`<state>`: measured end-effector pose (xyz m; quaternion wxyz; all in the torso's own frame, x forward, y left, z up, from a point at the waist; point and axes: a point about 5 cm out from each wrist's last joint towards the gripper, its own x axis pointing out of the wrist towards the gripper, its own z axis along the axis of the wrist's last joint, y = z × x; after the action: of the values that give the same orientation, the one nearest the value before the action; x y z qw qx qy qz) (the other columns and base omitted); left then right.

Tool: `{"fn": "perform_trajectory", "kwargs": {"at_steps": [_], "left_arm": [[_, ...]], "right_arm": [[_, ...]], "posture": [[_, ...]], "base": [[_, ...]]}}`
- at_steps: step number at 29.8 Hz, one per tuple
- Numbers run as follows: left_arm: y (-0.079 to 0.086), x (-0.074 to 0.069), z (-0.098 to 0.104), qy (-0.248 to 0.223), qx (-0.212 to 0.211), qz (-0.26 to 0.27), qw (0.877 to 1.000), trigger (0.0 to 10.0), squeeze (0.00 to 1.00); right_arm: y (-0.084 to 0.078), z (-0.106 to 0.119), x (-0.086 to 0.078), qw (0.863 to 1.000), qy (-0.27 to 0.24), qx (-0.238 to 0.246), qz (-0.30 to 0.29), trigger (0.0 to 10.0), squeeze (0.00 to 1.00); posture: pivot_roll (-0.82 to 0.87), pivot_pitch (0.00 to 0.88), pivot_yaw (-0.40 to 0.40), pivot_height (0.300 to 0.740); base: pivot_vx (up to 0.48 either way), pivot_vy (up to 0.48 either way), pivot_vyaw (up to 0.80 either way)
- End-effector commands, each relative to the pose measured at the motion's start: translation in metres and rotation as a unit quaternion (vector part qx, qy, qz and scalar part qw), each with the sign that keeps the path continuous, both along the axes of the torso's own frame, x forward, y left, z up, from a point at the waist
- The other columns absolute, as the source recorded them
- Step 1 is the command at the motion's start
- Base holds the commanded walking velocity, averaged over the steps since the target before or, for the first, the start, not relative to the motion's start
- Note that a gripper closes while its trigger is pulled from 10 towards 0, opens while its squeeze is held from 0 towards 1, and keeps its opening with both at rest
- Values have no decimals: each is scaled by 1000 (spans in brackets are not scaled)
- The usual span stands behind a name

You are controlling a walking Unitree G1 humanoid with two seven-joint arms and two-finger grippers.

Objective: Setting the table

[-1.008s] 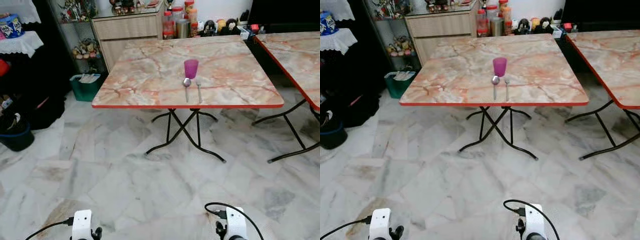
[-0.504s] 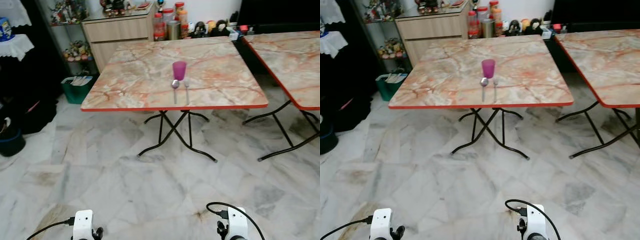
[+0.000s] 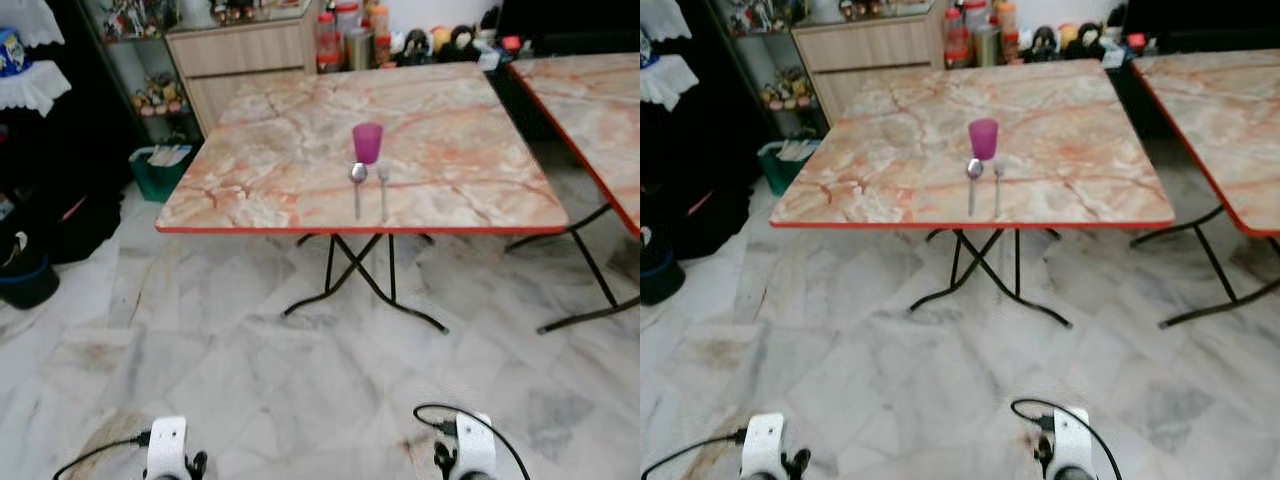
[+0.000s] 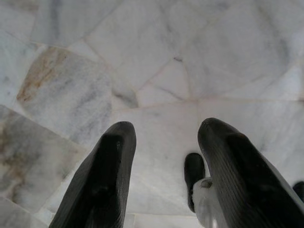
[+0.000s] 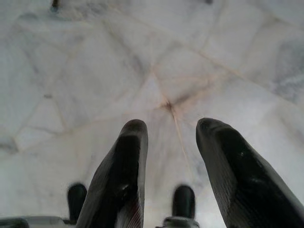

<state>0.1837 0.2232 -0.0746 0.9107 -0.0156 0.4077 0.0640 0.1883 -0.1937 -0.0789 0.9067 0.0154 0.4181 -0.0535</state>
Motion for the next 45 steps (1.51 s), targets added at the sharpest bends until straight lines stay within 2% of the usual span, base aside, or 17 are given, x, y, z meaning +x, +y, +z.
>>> {"fn": "perform_trajectory", "kwargs": {"at_steps": [1, 33, 45], "left_arm": [[0, 4, 2, -5, 3, -1, 1000, 10000, 0], [-2, 3, 1, -5, -2, 7, 1000, 10000, 0], [-2, 0, 0, 0, 1, 1, 1000, 10000, 0]], "right_arm": [[0, -1, -2, 1000, 1, 3, -7, 10000, 0], [-7, 1, -1, 1000, 2, -4, -5, 10000, 0], [-6, 0, -3, 1000, 4, -4, -2, 10000, 0]], "posture": [[79, 0, 116, 740], [80, 0, 90, 740], [66, 0, 95, 740]], "base": [[458, 0, 0], [354, 0, 0], [41, 0, 0]]}}
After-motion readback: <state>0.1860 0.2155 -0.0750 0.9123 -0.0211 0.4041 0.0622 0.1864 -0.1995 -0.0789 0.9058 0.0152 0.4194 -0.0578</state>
